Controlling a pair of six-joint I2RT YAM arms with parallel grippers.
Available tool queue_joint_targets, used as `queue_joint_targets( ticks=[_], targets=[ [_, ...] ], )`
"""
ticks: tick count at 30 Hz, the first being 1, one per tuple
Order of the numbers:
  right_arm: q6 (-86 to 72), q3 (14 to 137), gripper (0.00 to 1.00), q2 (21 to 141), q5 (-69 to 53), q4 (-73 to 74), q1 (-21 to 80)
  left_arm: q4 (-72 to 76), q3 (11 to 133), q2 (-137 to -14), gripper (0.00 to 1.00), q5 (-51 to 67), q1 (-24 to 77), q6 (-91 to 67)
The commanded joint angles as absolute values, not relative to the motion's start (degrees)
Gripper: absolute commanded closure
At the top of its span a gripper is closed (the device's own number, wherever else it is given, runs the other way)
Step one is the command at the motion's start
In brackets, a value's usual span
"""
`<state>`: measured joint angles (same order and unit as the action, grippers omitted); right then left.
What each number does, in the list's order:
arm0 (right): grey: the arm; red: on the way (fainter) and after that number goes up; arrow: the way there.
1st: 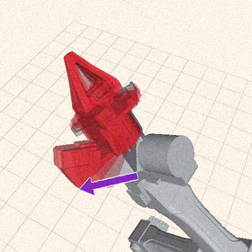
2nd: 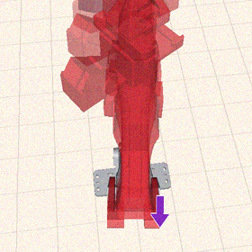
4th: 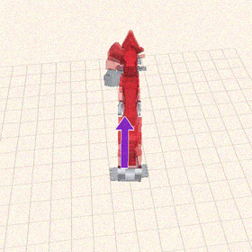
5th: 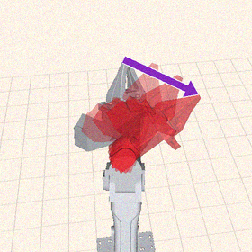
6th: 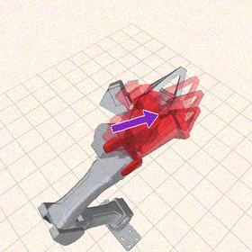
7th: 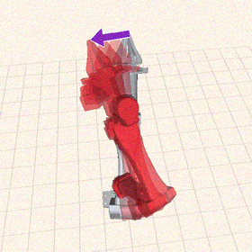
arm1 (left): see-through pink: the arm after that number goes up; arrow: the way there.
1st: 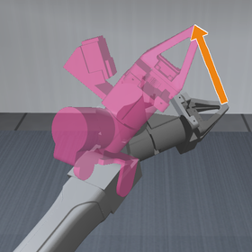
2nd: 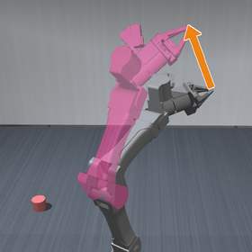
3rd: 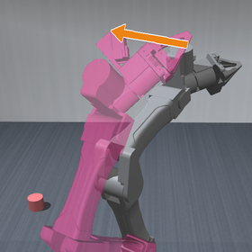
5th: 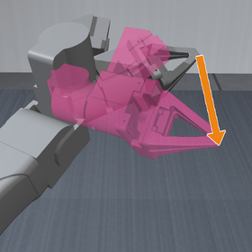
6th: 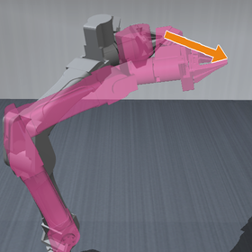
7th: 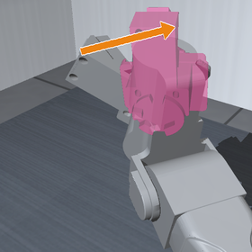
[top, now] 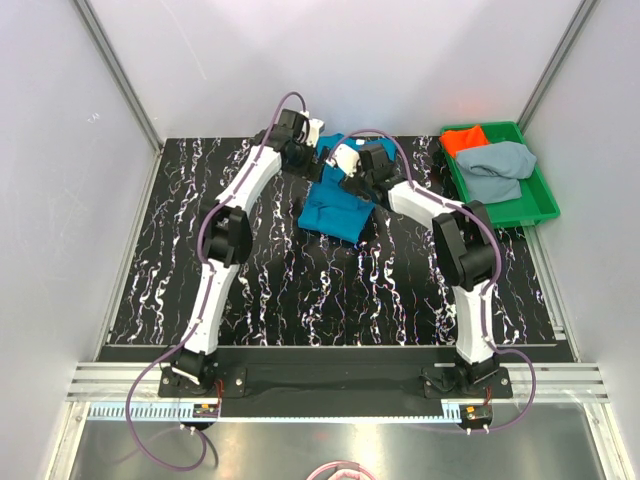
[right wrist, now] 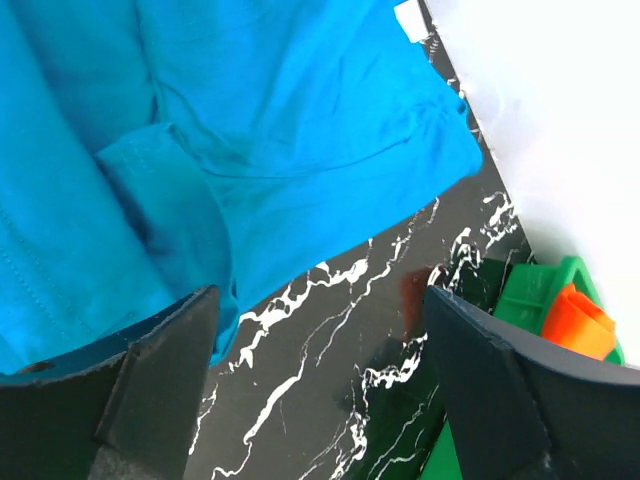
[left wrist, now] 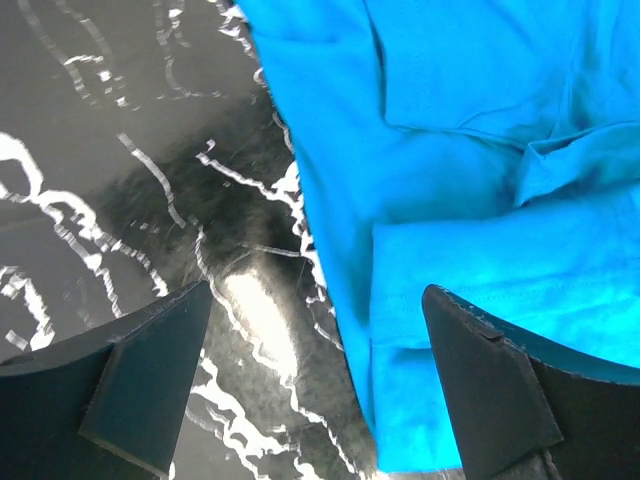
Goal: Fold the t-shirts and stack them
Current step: Fold the tshirt
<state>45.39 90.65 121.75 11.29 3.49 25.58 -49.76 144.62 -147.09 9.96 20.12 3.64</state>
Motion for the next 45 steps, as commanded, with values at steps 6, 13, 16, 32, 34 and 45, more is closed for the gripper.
queue_joint_targets(
  ticks=[6, 13, 16, 32, 34, 45],
  targets=[
    [32.9, 94.2, 0.11, 108.6, 6.5, 15.1, 25.3, -50.5, 126.1, -124.0, 0.09, 16.6, 18.6, -3.2],
    [15.7, 100.5, 0.12, 109.5, -16.5, 29.9, 25.3, -52.2, 114.0, -123.8, 0.16, 29.4, 16.7, -6.3],
    [11.7, 103.2, 0.13, 111.6, -21.6, 32.1, 25.1, -52.5, 112.8, -126.1, 0.19, 31.5, 16.5, -7.8],
    [11.8, 104.3, 0.13, 114.7, -20.0, 31.9, 25.2, -50.4, 115.2, -137.2, 0.49, 38.3, 14.9, -9.0],
    [11.5, 104.2, 0.13, 114.9, -20.0, 31.6, 25.2, -50.3, 114.3, -136.8, 0.66, 39.2, 15.0, -8.4],
    [11.3, 100.1, 0.15, 111.8, -22.0, 33.2, 25.3, -51.8, 102.4, -126.1, 1.00, 41.7, 15.6, -9.7]
  ],
)
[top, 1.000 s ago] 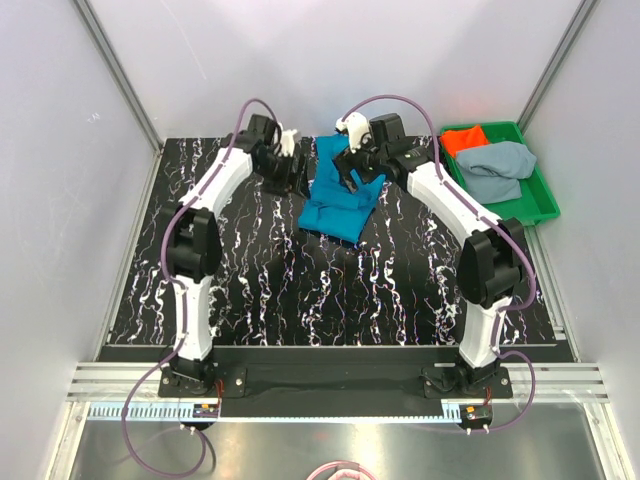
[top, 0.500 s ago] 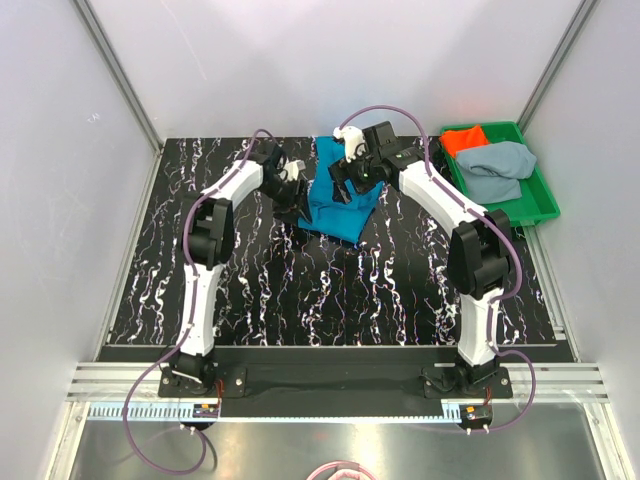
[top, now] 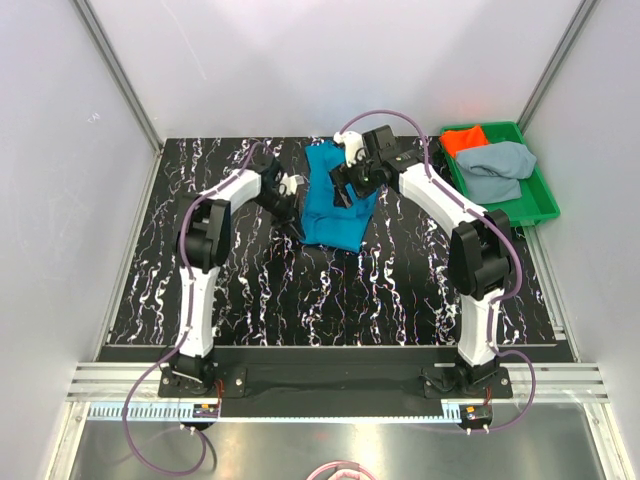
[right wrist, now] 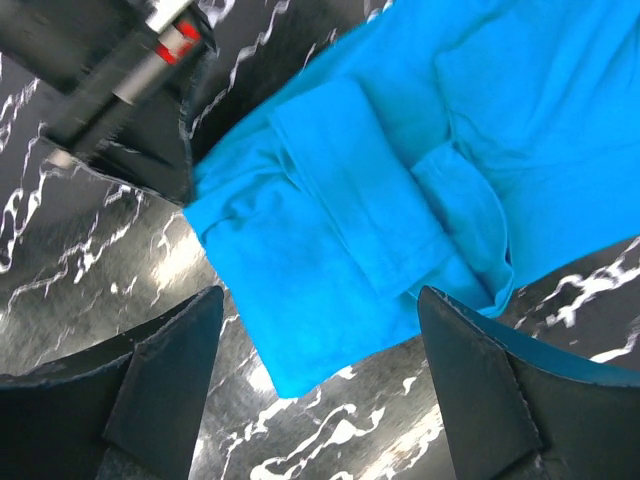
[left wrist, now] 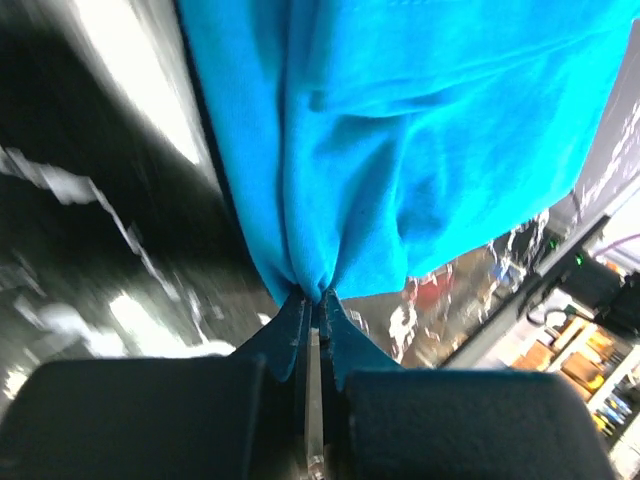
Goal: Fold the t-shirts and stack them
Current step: Fold the tshirt
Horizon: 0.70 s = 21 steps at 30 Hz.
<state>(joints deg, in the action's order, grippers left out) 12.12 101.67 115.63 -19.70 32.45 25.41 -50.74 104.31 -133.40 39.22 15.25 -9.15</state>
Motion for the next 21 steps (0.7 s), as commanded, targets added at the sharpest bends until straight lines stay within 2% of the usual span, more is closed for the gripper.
queue_joint_targets(
  ticks=[1, 3, 11, 21],
  targets=[
    [11.3, 98.7, 0.15, 111.4, -23.5, 33.7, 25.2, -51.9, 100.4, -125.2, 1.00, 41.7, 15.7, -9.7],
    [11.2, 97.3, 0.15, 110.0, -25.5, 34.3, 25.2, -51.9, 98.6, -122.4, 1.00, 41.6, 16.3, -9.7],
    [6.4, 93.2, 0.19, 111.0, -46.6, 38.5, 25.4, -51.3, 90.8, -114.7, 1.00, 41.3, 20.2, -11.0],
    [5.5, 94.8, 0.22, 116.3, -52.7, 40.5, 26.3, -52.4, 89.7, -115.6, 1.00, 40.5, 21.3, -10.5]
  ],
)
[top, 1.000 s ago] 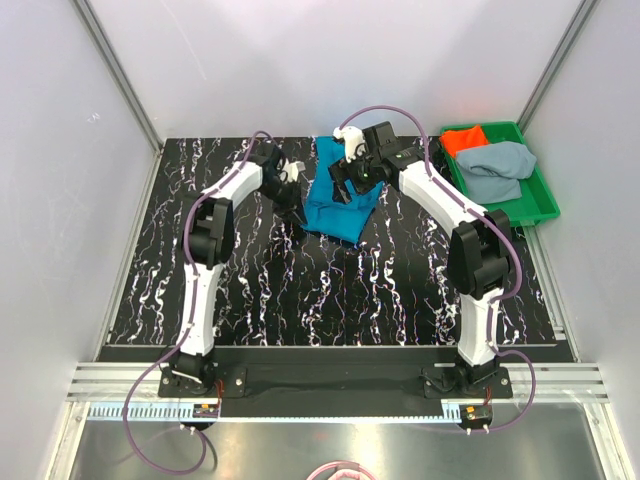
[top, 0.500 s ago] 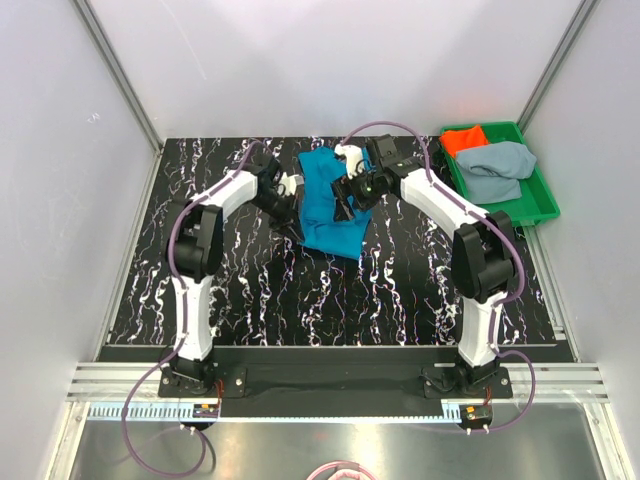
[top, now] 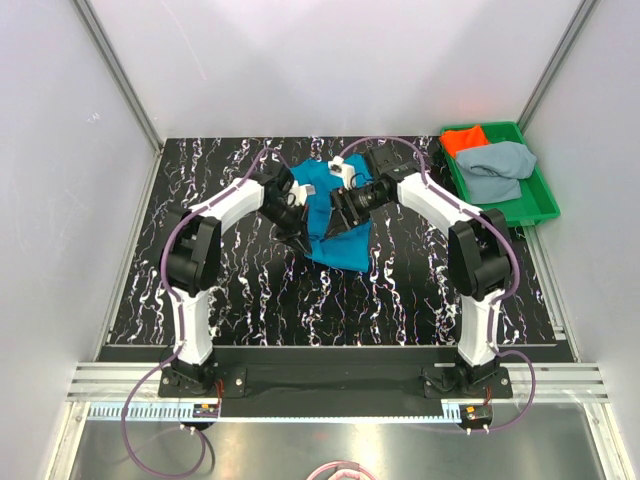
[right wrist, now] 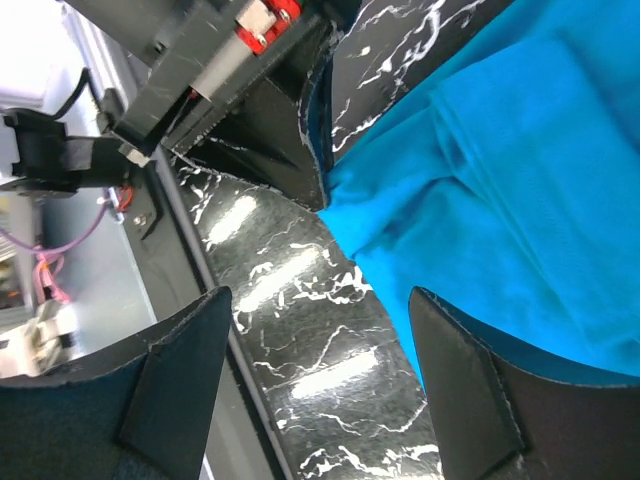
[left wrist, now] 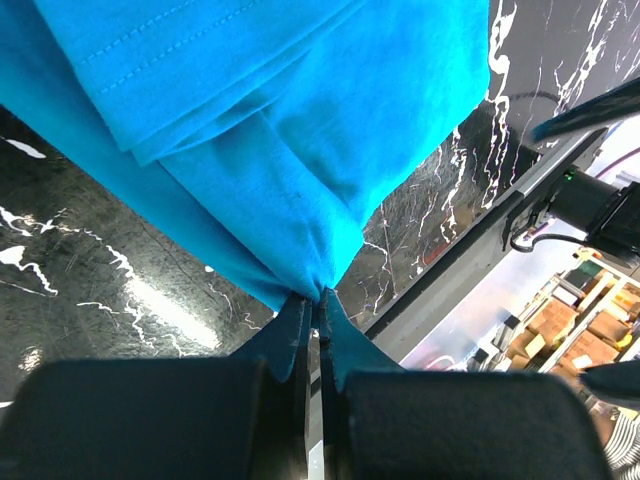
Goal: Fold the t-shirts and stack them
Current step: Fold the tshirt
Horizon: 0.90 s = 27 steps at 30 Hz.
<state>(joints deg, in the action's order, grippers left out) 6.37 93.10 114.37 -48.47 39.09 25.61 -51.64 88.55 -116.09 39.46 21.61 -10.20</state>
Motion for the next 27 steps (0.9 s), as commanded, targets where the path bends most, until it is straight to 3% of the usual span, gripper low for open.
queue_joint_targets(
  ticks=[1, 12, 27],
  targets=[
    [5.8, 95.1, 0.22, 116.8, -53.1, 41.2, 26.4, -52.4, 90.0, -115.7, 1.00, 40.3, 21.3, -10.4],
    [7.6, 94.5, 0.24, 122.0, -51.3, 41.2, 26.7, -52.6, 90.3, -116.6, 1.00, 40.3, 21.3, -10.3],
    [7.5, 98.1, 0.21, 125.3, -31.6, 33.6, 26.6, -52.4, 90.2, -117.6, 1.00, 40.8, 21.3, -10.5]
  ],
)
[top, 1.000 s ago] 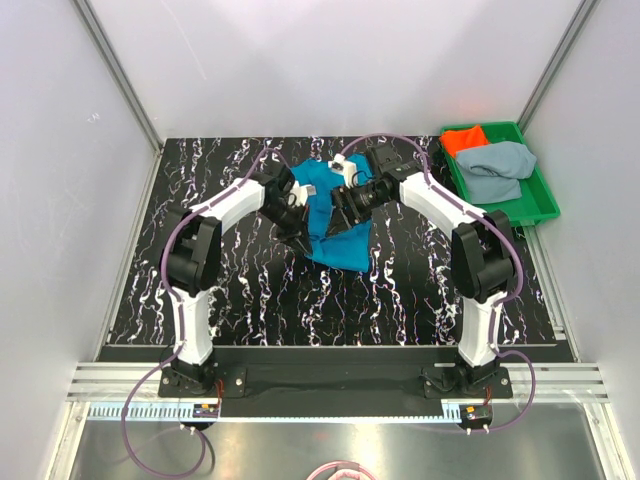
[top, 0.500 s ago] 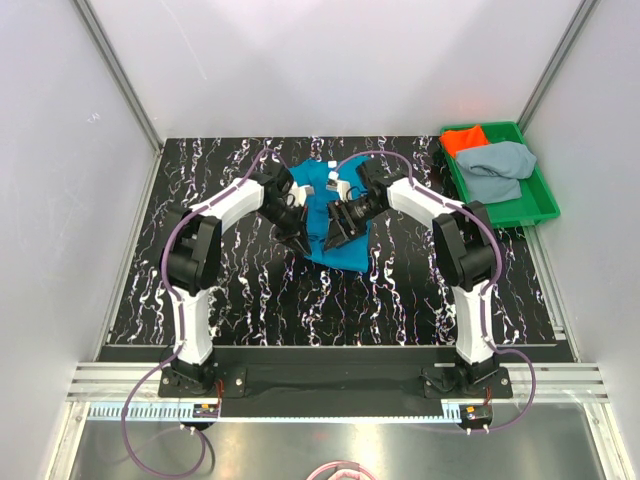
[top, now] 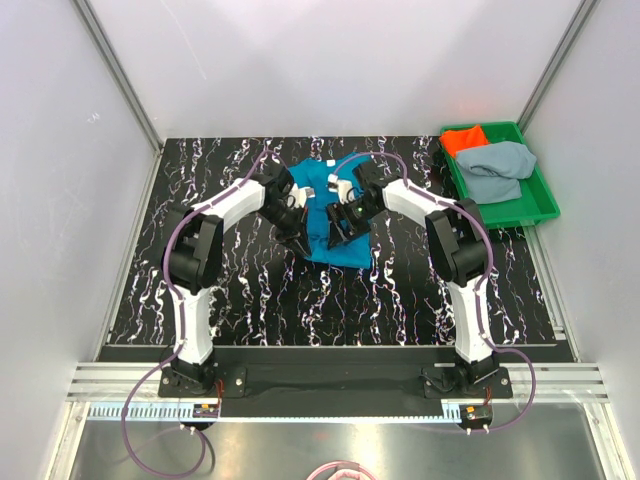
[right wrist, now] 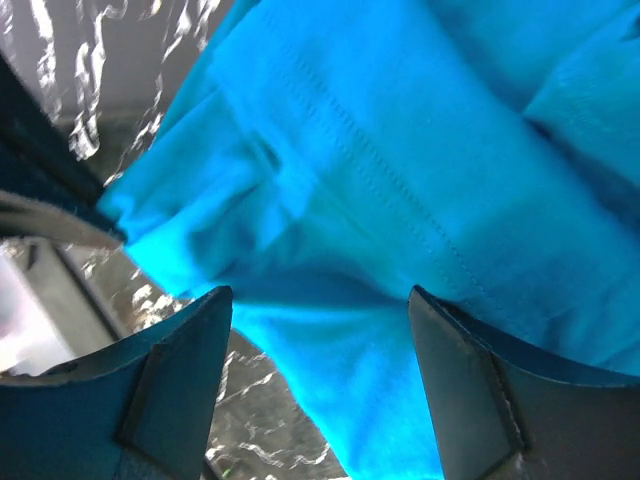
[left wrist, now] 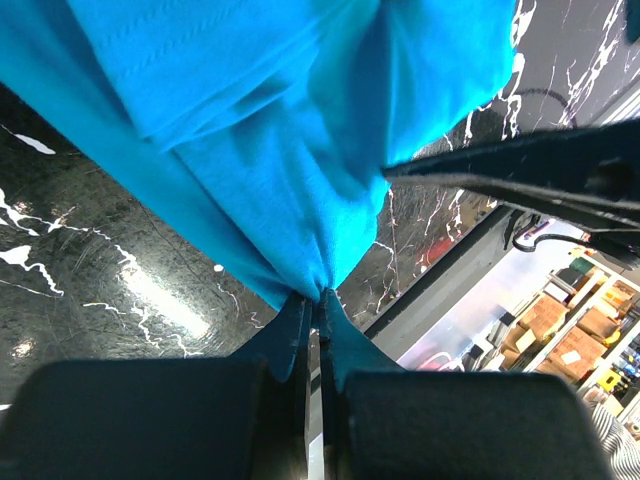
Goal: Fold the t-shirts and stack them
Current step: Fold the tshirt
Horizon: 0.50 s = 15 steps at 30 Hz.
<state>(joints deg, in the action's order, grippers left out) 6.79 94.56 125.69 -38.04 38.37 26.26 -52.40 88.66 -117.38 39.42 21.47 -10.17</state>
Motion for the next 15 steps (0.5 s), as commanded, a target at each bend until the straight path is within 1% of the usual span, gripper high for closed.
queue_joint_targets(
  ticks=[1, 6, 10, 15],
  targets=[
    [7.6, 98.5, 0.20, 125.3, -29.8, 32.0, 26.6, -52.4, 90.2, -117.6, 1.00, 41.0, 21.3, -10.5],
    [6.0, 102.5, 0.18, 124.9, -25.4, 26.4, 26.3, -52.6, 90.3, -117.9, 1.00, 40.8, 21.4, -10.2],
    [4.0, 108.2, 0.16, 125.3, -23.2, 24.1, 25.8, -52.6, 90.4, -118.0, 1.00, 40.4, 21.4, -10.2],
    [4.7, 109.4, 0.14, 124.9, -20.1, 22.5, 25.8, -52.8, 90.3, -117.9, 1.00, 40.3, 21.5, -9.9]
  ],
)
